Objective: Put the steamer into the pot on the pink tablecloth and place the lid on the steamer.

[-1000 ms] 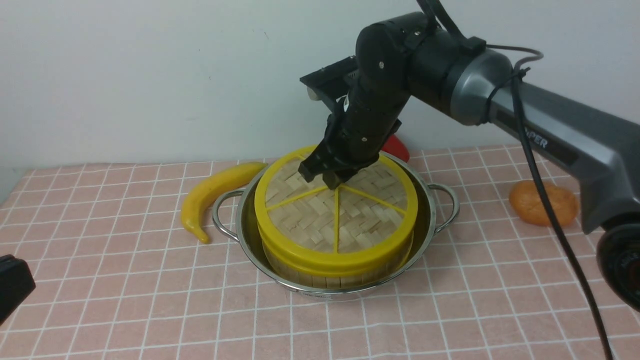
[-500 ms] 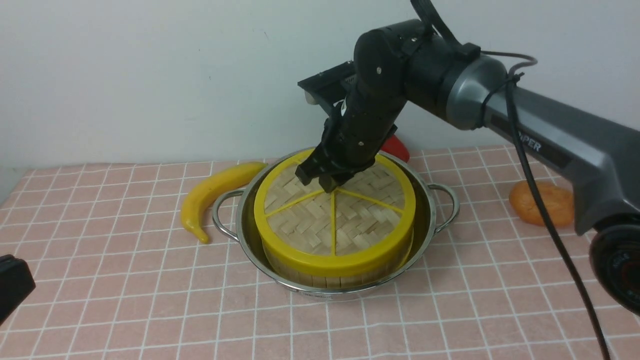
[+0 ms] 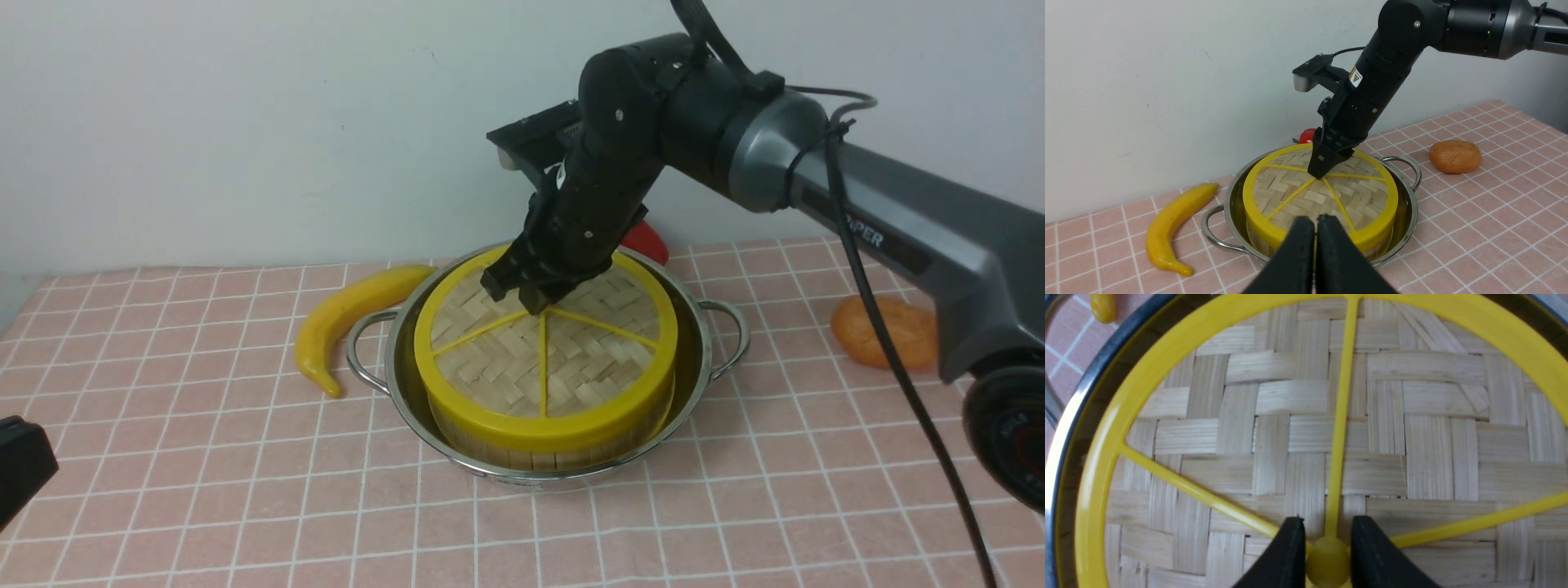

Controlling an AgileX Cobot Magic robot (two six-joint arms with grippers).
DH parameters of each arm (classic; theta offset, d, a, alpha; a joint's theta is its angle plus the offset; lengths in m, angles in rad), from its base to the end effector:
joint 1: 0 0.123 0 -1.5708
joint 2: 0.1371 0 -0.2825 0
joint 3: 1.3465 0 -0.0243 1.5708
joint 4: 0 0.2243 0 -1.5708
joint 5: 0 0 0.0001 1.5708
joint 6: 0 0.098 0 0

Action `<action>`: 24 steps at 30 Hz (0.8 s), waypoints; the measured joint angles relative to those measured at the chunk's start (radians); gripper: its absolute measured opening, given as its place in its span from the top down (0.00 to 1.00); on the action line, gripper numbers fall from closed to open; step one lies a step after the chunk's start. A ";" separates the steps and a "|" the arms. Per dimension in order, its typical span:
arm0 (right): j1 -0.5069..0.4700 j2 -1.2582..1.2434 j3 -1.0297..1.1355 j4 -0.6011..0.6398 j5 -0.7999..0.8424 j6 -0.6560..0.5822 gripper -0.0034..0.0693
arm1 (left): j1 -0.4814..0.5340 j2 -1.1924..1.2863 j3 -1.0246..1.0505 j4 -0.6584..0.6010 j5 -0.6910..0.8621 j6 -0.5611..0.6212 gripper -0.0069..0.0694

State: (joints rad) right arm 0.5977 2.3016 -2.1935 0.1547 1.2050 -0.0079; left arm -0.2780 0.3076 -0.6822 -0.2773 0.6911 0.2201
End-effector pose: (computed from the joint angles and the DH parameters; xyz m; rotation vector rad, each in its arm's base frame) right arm 0.3834 0.2780 0.2341 -0.8045 2.7189 0.3530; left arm 0.0235 -0.0245 0.3460 0.3771 1.7513 -0.3530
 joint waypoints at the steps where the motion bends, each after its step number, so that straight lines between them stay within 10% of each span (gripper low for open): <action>1: 0.000 -0.003 0.000 0.006 -0.002 0.000 0.62 | 0.000 0.000 0.000 0.000 0.000 0.000 0.89; 11: 0.000 -0.194 -0.063 0.043 0.010 0.000 0.40 | 0.000 0.000 0.000 0.000 0.000 0.000 0.85; 24: 0.000 -0.789 0.149 -0.214 0.014 0.044 0.47 | 0.000 0.000 0.000 0.000 0.000 0.000 0.83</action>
State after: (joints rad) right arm 0.5977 1.5121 -2.0444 -0.0595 1.2187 0.0364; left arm -0.2780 0.3076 -0.6822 -0.2771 0.6911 0.2201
